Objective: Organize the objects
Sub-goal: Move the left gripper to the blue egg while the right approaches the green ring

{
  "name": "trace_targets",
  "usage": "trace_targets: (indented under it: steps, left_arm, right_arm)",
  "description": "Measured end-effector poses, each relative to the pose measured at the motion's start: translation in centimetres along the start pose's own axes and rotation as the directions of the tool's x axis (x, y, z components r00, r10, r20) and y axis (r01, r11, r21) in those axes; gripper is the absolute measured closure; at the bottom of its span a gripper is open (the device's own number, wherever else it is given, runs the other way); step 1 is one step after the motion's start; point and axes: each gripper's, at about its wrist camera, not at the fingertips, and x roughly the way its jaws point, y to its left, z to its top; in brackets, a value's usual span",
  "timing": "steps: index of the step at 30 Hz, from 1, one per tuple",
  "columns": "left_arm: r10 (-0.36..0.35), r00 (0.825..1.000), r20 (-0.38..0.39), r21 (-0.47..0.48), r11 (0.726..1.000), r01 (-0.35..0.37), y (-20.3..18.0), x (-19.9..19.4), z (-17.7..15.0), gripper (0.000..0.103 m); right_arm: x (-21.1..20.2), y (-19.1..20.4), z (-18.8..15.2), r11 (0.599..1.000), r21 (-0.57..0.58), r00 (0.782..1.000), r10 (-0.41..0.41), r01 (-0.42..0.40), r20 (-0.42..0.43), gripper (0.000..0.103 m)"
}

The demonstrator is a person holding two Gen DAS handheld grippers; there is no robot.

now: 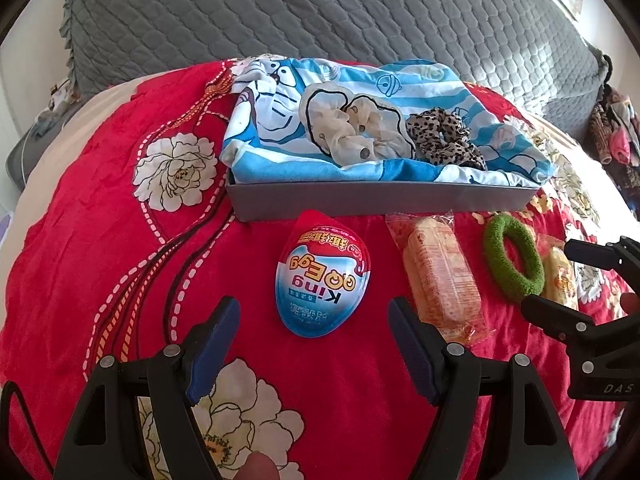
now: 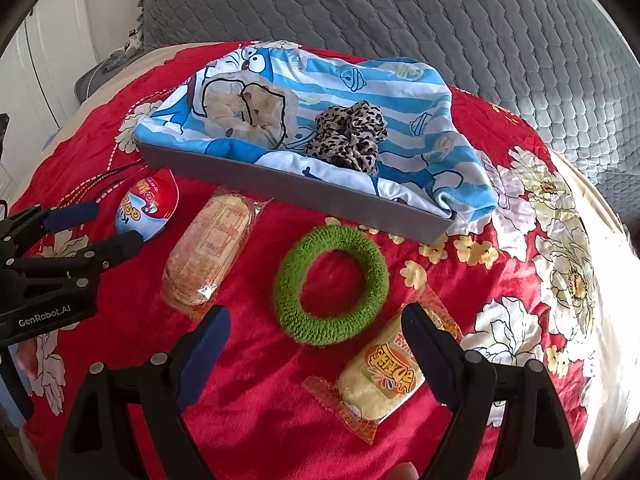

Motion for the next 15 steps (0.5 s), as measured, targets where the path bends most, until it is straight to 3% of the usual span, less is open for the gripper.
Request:
trace_targets:
  steps: [15]
  left_arm:
    - [-0.009, 1.0, -0.007, -0.005, 1.0, 0.009, 0.1, 1.3, 0.4, 0.025]
  right_arm:
    - [1.7, 0.0, 0.2, 1.0, 0.002, 1.0, -0.002, 0.002, -0.014, 0.016]
